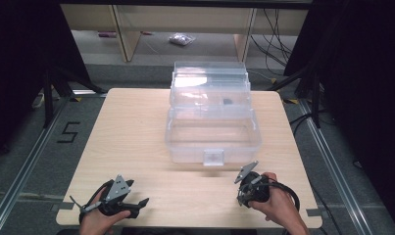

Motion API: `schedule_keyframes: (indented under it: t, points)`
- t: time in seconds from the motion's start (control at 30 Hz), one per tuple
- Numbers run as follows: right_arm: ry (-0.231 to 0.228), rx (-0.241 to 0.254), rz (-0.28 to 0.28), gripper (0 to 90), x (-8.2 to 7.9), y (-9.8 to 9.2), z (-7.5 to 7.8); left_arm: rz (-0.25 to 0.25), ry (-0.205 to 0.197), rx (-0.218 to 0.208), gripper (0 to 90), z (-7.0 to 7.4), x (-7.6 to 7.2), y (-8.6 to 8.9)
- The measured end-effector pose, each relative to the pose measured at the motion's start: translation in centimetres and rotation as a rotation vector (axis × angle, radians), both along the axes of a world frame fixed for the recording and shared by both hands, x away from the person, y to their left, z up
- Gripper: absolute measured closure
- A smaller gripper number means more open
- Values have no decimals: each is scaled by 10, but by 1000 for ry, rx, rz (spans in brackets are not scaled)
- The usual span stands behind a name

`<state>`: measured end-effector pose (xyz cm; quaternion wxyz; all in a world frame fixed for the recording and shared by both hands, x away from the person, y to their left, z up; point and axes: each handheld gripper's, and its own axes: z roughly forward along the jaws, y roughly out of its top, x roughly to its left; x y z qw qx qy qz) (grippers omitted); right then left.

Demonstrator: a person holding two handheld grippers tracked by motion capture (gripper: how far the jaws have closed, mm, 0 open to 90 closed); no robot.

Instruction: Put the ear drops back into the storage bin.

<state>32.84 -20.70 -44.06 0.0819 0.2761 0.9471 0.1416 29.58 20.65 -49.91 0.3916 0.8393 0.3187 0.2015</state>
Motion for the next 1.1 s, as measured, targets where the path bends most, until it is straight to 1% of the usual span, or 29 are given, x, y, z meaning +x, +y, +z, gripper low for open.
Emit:
schedule_keyframes:
  t: [0.07,0.1,0.13,0.17,0.2,0.27,0.3,0.33,0.37,0.43,0.47,0.5,0.6,0.63,0.67,0.7,0.73,0.77,0.83,0.87,0.9,0.97,1.0,1.03,1.07,1.1]
  points:
    - [-4,3,-3,601,2,0,4,-4,0,-6,180,0,0,0]
    - [-7,5,10,601,4,0,6,2,11,-12,180,0,-1,0]
    - [-9,6,-3,601,5,0,8,-2,10,-2,180,0,-1,0]
    - [-9,3,-3,601,6,0,10,-4,7,2,180,0,0,1]
    - [-6,6,5,601,7,0,12,-1,11,-12,180,0,-1,0]
    - [-13,6,1,601,10,0,16,3,10,-17,180,-1,-1,-1]
    - [-13,6,16,601,11,0,17,-3,8,3,180,0,0,0]
    - [-8,3,-3,601,12,0,19,-6,6,5,180,0,0,0]
    - [-13,4,16,601,14,0,20,-4,8,3,180,0,0,0]
    - [-15,2,6,601,14,0,22,-4,7,3,180,0,0,0]
    - [-9,4,2,601,15,0,23,-4,11,-1,180,0,0,0]
    - [-15,4,4,601,17,1,26,-2,18,-7,180,0,-1,0]
    - [-13,5,1,601,20,2,29,1,18,-11,180,0,-1,0]
    - [-19,3,19,602,22,1,30,1,18,-11,180,0,-1,0]
    - [-12,9,0,601,22,2,31,2,19,-11,180,0,-1,0]
    - [-12,9,0,601,22,2,31,2,19,-11,180,0,-1,0]
    - [-14,9,1,601,23,2,33,11,27,-19,180,-1,-2,0]
    - [-16,14,18,601,27,1,37,3,20,-12,180,0,-1,0]
    - [-19,14,4,601,28,0,40,3,20,-13,180,0,-1,0]
    - [-15,19,4,601,29,0,42,2,20,-13,180,0,-1,0]
    - [-23,22,10,601,30,0,43,3,20,-13,180,0,-1,0]
    - [-13,34,6,602,31,-1,48,4,25,-4,180,0,-1,0]
    - [-16,34,8,602,32,-2,50,2,21,-12,180,0,-1,0]
    - [-24,30,10,602,34,-3,53,4,26,-2,180,0,-1,0]
    - [-16,31,4,602,34,-3,54,4,25,-4,180,0,-1,0]
    - [-21,28,5,602,36,-4,57,4,25,-7,180,0,-1,0]
